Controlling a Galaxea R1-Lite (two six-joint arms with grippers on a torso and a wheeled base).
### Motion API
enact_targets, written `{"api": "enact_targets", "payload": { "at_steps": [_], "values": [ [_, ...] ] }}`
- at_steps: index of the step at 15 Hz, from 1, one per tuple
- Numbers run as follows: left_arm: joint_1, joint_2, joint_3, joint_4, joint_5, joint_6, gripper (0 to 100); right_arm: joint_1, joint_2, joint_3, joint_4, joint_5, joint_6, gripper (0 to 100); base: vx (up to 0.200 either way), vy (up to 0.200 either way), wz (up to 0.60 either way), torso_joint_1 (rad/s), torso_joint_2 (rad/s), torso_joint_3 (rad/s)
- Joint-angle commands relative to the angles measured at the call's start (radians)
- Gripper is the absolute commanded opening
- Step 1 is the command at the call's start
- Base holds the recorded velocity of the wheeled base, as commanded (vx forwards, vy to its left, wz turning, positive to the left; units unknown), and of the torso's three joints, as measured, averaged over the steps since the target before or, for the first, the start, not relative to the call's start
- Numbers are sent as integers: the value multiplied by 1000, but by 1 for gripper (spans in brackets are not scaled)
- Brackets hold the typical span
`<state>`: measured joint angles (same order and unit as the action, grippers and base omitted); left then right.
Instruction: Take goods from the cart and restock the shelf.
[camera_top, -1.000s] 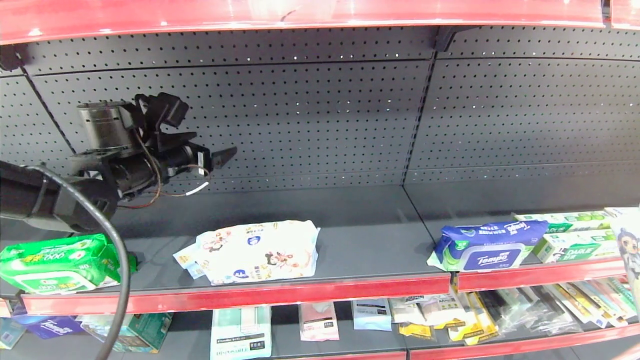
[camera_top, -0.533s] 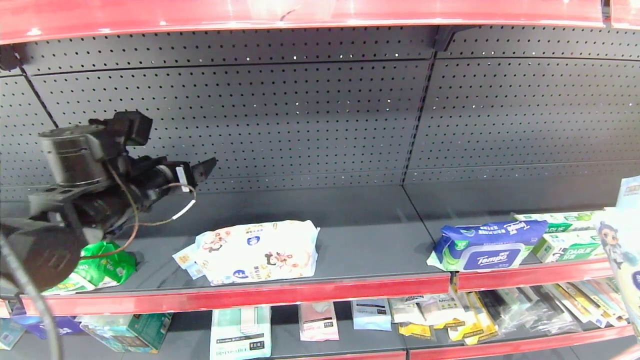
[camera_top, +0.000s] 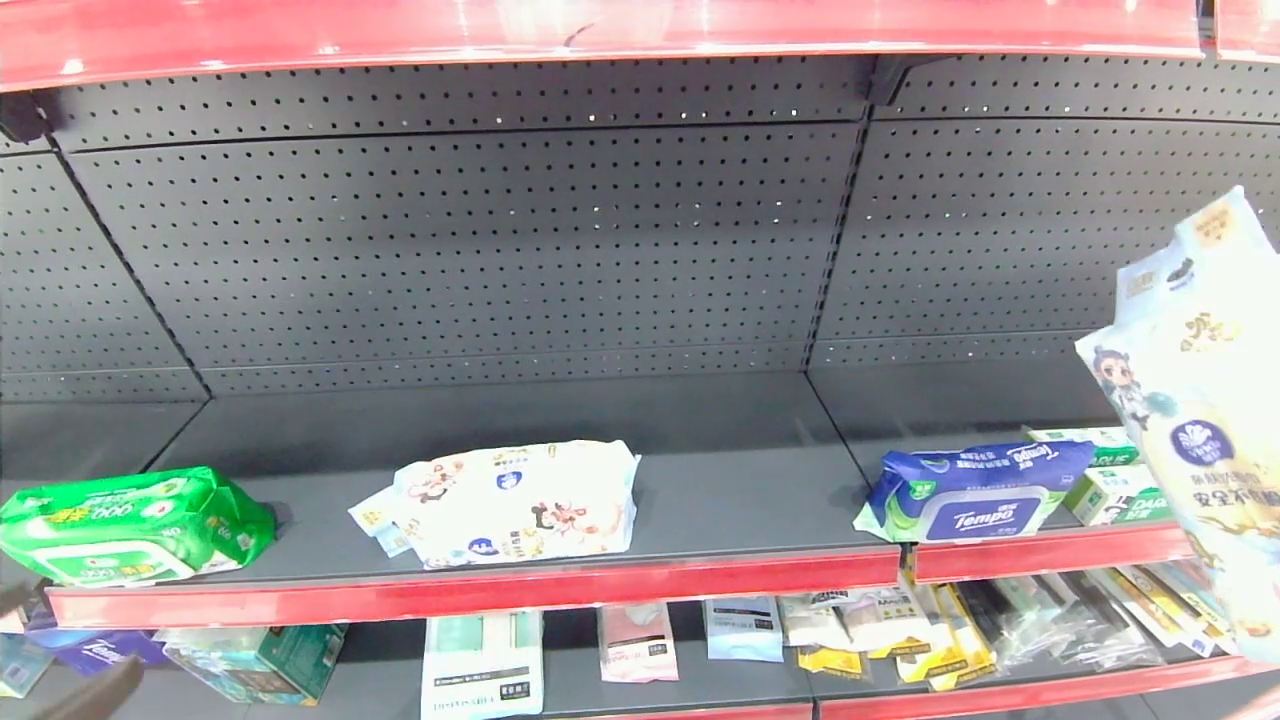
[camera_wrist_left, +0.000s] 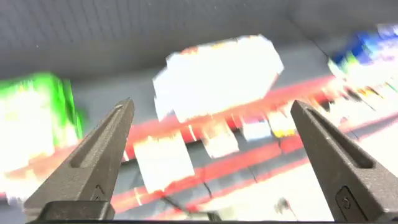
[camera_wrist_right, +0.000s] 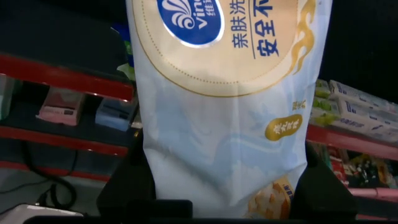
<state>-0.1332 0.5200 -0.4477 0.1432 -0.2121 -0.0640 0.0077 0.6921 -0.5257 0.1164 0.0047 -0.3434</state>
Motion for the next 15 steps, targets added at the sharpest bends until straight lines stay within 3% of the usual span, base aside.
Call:
{"api": "enact_targets", "payload": {
  "at_steps": [1,3,10,12,15],
  "values": [
    [10,-434,29,297,-26,-2,100,44,112,-53,-1,1,-8,0,0,0,0,0,0,0],
    [10,-439,43,294,19,-2,100,49,133,-43,-3,6,-8,0,0,0,600,2,0,0],
    [10,-446,43,294,27,13,100,48,182,-42,-11,26,-5,0,0,0,600,4,2,2],
    [10,-483,69,289,27,15,100,46,268,-62,-30,87,-8,0,0,0,0,0,0,0],
    [10,-520,153,257,30,49,100,48,440,-134,-47,169,-77,0,0,0,0,0,0,0]
  ]
}}
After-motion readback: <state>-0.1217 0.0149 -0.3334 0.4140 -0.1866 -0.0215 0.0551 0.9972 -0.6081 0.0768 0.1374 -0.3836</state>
